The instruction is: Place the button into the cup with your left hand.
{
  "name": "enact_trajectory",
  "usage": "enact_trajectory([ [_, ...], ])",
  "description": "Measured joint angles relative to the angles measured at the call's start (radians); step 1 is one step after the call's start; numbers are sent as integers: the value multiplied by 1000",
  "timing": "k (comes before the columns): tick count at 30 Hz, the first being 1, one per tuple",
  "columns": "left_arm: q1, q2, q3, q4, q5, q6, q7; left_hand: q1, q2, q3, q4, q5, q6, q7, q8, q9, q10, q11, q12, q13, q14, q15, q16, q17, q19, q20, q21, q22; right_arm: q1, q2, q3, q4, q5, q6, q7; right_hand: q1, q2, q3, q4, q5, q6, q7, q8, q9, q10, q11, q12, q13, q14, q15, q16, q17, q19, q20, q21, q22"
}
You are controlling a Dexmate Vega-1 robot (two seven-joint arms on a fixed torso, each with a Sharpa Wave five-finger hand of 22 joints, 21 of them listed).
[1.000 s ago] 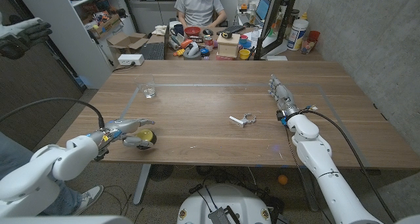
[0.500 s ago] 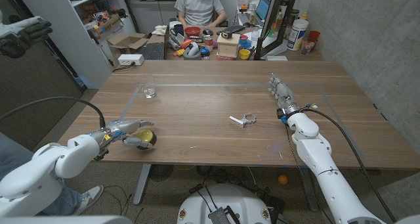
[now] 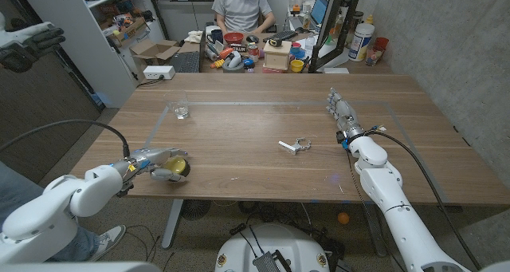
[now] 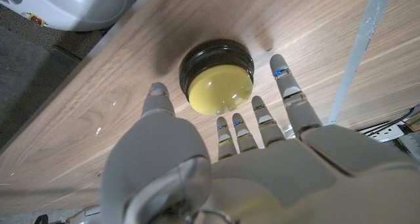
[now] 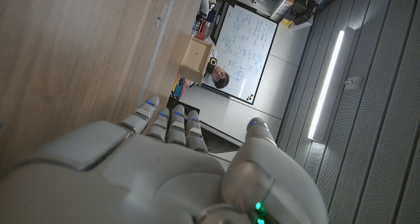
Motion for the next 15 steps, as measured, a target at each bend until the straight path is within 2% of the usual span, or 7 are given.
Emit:
enact_trajectory([
  [2,-3,2,5,3,-6,0,7,21,3,3,-3,0,20,-5,5,0,22,-10,6,0,26,-8,6,0,18,-2,-4,0,0,0,1,2,1,1,0,0,0,0,0,0,0,0,0,0,0,0,0,0,0,0,0,0,0,0,0,0],
  [4,-3,2,5,3,-10,0,11,62,13,17,-17,7,45,-12,14,0,52,-19,17,4,62,-18,12,0,57,-6,-2,0,0,0,3,4,1,1,0,0,0,0,0,0,0,0,0,0,0,0,0,0,0,0,0,0,0,0,0,0],
  [5,-18,11,25,15,-13,1,16,91,17,25,-25,7,60,-13,16,0,67,-24,23,5,86,-25,17,0,98,-10,8,0,0,0,4,4,3,2,2,0,0,0,0,0,0,0,0,0,0,0,-1,0,0,0,0,0,0,0,0,0],
  [8,-20,12,28,17,-17,4,22,164,22,39,-45,-3,93,-17,21,0,108,-31,36,9,162,-39,33,4,228,-19,37,-3,0,0,5,5,3,2,2,0,0,0,0,0,0,0,0,0,0,0,-8,0,0,0,0,0,0,0,0,0],
  [9,-34,19,45,22,-20,9,28,186,22,42,-47,-12,111,-21,27,1,124,-34,41,13,190,-45,39,7,295,-25,59,-2,-1,0,7,5,5,3,3,0,0,0,0,0,0,0,0,0,0,0,-8,0,0,0,0,0,0,0,0,0],
  [12,-34,19,45,22,-23,18,35,246,26,53,-47,-42,164,-31,42,5,176,-50,66,25,281,-70,57,21,461,-70,91,-4,-1,0,9,5,5,3,3,0,0,0,0,0,0,0,0,0,0,0,-8,0,0,0,0,0,0,0,0,0],
  [15,-49,26,73,27,-24,28,52,296,30,70,-44,-74,239,-44,67,11,225,-67,88,42,326,-49,78,41,575,-123,105,-7,-2,-2,12,2,7,3,4,0,0,0,0,0,0,0,0,0,0,0,-8,0,0,0,0,0,0,0,0,0],
])
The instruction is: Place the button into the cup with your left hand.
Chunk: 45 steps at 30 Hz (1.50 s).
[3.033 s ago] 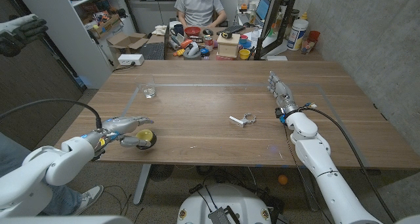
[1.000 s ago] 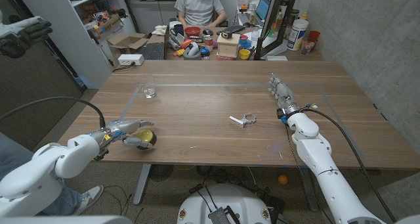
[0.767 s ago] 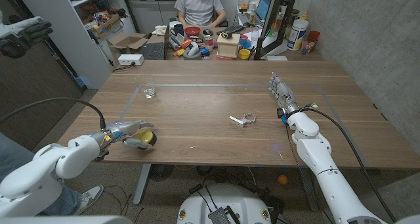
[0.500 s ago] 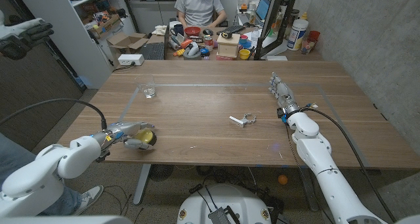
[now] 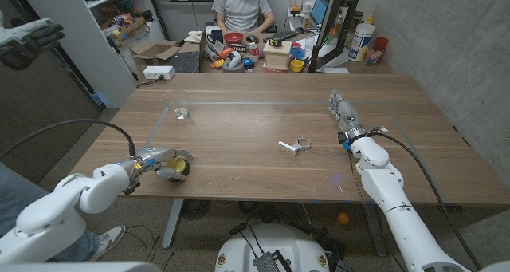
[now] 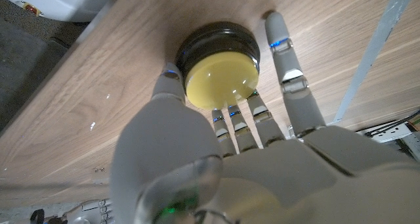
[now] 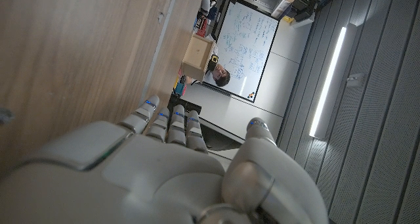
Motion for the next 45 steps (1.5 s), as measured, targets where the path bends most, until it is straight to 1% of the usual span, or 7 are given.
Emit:
enact_trajectory([
  [1,-1,1,6,0,0,4,11,15,2,7,-2,-11,32,-2,12,2,15,-4,8,6,9,9,5,11,22,-12,1,0,0,-1,1,-2,1,0,1,-3,-3,0,0,0,0,0,0,0,0,0,0,0,0,0,0,0,0,0,0,0],
  [4,-2,1,11,-1,0,11,25,38,17,22,-5,-31,88,-4,33,3,38,-7,18,16,17,17,11,26,43,-30,1,0,0,-3,3,-5,1,0,2,-4,-4,0,0,0,0,0,0,0,0,0,0,0,0,0,0,0,0,0,0,0],
  [9,-1,6,29,-12,4,32,40,53,16,37,-4,-47,126,7,43,7,45,-11,22,25,18,19,15,41,45,-32,-11,0,4,-6,5,-5,5,0,10,-4,-4,0,0,0,0,0,0,0,0,0,0,0,0,0,0,0,0,0,0,0],
  [10,-1,7,32,-14,4,33,42,53,16,37,-4,-47,131,3,49,7,50,-11,25,27,18,19,15,41,45,-32,-15,0,5,-6,5,-5,6,0,12,-4,-4,0,0,0,0,0,0,0,0,0,0,0,0,0,0,0,0,0,0,0],
  [15,3,12,40,-25,6,47,50,55,19,41,0,-60,141,14,53,7,57,-14,29,32,18,19,15,42,41,-36,-22,0,8,-7,5,2,8,0,18,-4,-4,0,0,0,0,0,0,0,0,0,0,0,0,0,0,0,0,0,0,0],
  [35,5,28,51,-60,7,87,58,67,25,45,4,-79,146,19,57,7,60,-17,29,41,18,19,10,61,31,-37,-42,0,5,-9,15,7,13,2,28,-4,-4,-2,-2,0,0,0,0,0,0,0,0,0,4,4,0,0,4,4,0,0],
  [45,14,28,26,-84,13,100,60,67,25,48,7,-82,146,19,57,7,60,-17,29,46,18,19,8,61,26,-32,-46,1,-2,-10,19,-6,14,2,26,-4,-4,-4,-4,0,0,0,0,0,0,0,0,0,4,4,0,0,4,4,0,0],
])
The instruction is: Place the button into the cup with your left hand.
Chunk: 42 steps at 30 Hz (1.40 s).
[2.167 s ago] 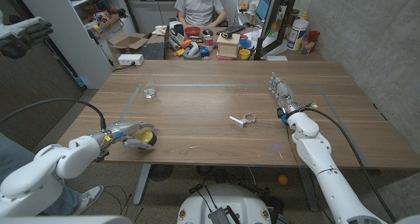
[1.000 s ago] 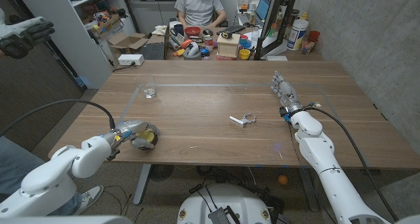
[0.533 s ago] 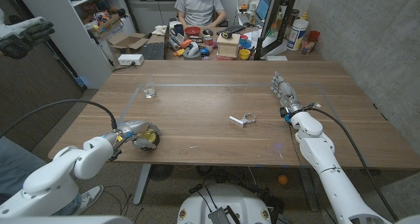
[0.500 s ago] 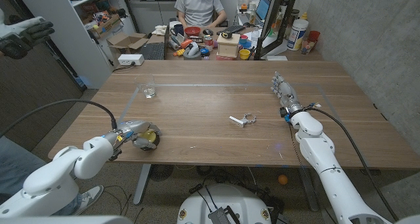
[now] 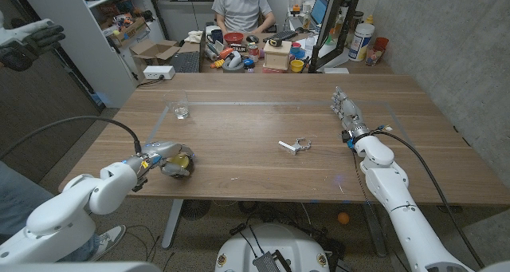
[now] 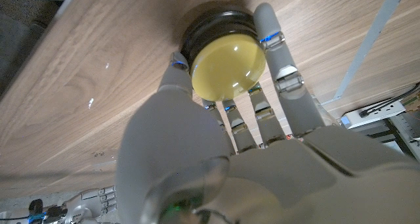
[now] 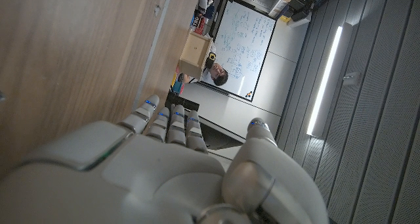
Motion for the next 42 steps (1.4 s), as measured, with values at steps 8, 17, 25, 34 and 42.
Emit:
enact_trajectory([
  [8,15,-8,-29,-23,11,7,-11,2,-1,0,0,-3,0,0,0,0,0,0,0,4,0,0,-4,0,0,0,-11,0,-1,0,0,-2,2,0,-1,-5,5,0,0,0,0,0,0,0,0,0,0,0,0,0,0,0,0,0,0,0],
  [17,31,-25,-68,-46,33,8,-21,3,0,-2,7,-3,0,0,0,0,0,0,0,9,0,0,-7,0,0,0,-18,0,1,1,-2,-5,2,4,-1,-5,5,0,0,0,0,0,0,0,0,0,0,0,0,0,0,0,0,0,0,0],
  [25,42,-56,-118,-70,57,-5,-28,3,0,6,8,-4,0,0,0,0,0,0,0,14,4,4,-11,0,-5,5,-22,0,2,0,-4,-16,1,8,-2,-5,5,0,0,0,0,0,0,0,0,0,0,0,0,0,0,0,0,0,0,0],
  [34,33,-81,-143,-77,82,-25,-30,1,2,10,10,-8,0,0,0,5,5,-5,0,18,4,4,-15,0,-5,5,-29,0,2,-1,-4,-28,0,12,-5,-5,5,0,0,0,0,0,0,0,0,0,0,0,0,0,0,0,0,0,0,0],
  [42,8,-95,-158,-79,98,-36,-29,-7,10,10,10,-10,0,0,0,5,5,-5,0,20,7,7,-19,0,-11,0,-33,0,-4,-2,-3,-34,1,15,-10,-5,5,0,0,0,0,0,0,0,0,0,0,0,0,0,0,0,0,0,0,0],
])
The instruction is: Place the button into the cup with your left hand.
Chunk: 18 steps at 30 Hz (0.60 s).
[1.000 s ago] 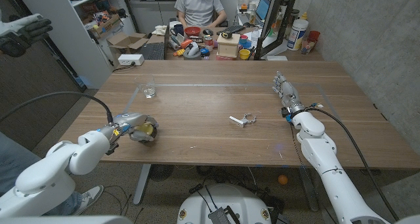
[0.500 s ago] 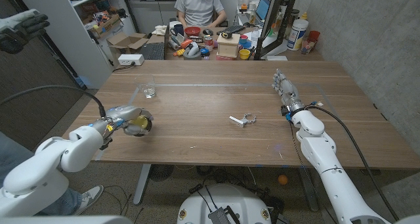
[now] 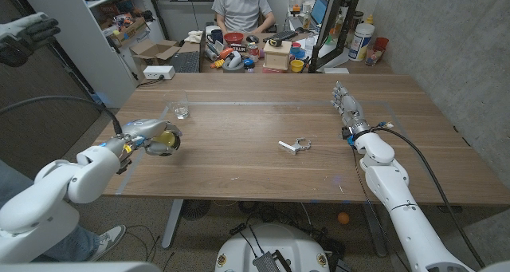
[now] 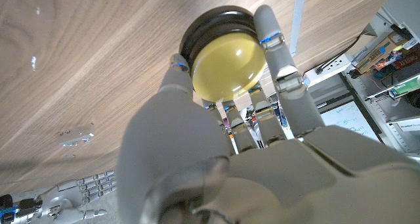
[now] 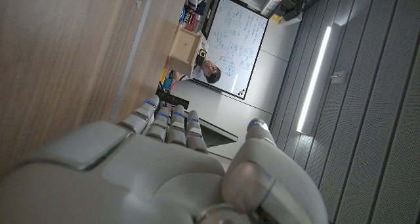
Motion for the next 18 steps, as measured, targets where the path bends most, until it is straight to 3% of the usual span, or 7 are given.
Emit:
enact_trajectory([
  [18,-72,-5,-2,21,27,6,-16,-1,1,6,6,3,5,5,0,0,5,-5,0,7,0,0,-11,0,0,0,-16,-1,-2,-1,2,2,4,0,-1,0,0,0,0,0,0,0,0,0,0,0,0,0,0,0,0,0,0,0,0,0],
])
